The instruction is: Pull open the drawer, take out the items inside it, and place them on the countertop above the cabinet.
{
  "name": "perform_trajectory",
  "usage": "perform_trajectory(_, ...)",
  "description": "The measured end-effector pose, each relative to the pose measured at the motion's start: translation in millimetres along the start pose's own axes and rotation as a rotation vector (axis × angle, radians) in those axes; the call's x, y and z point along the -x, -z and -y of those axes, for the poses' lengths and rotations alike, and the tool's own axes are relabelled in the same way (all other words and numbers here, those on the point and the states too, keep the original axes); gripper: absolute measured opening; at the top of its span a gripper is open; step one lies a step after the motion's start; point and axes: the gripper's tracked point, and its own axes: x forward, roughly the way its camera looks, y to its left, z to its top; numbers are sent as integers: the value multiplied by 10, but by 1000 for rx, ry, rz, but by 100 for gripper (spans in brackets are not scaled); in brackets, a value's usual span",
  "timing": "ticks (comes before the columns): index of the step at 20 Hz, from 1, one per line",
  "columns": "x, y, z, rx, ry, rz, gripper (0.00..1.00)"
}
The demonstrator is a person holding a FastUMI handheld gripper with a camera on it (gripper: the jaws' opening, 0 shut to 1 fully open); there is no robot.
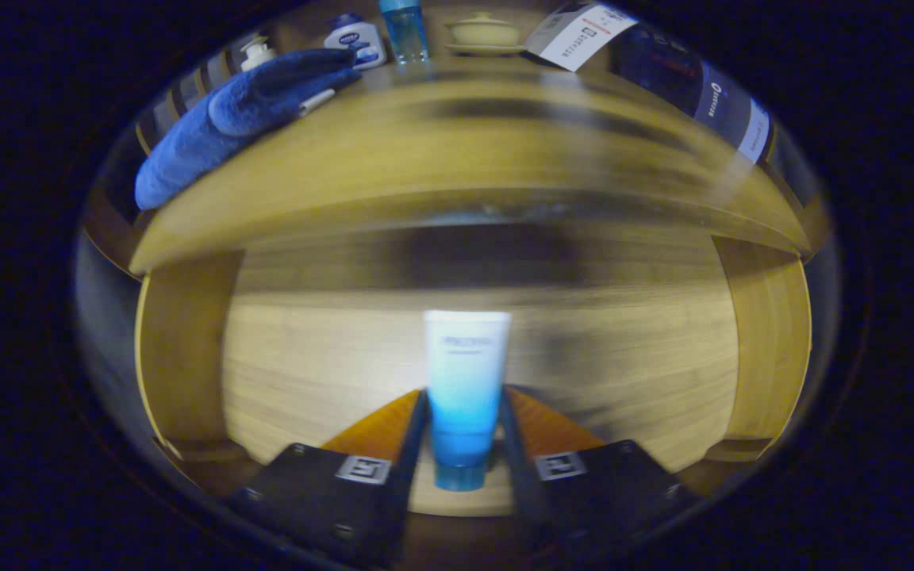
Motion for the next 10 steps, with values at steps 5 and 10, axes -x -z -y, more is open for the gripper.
perform_trajectory(5,-58,11,-62,-5,-22,58,43)
perform_trajectory(10,322,12,-221,19,-97,169,43)
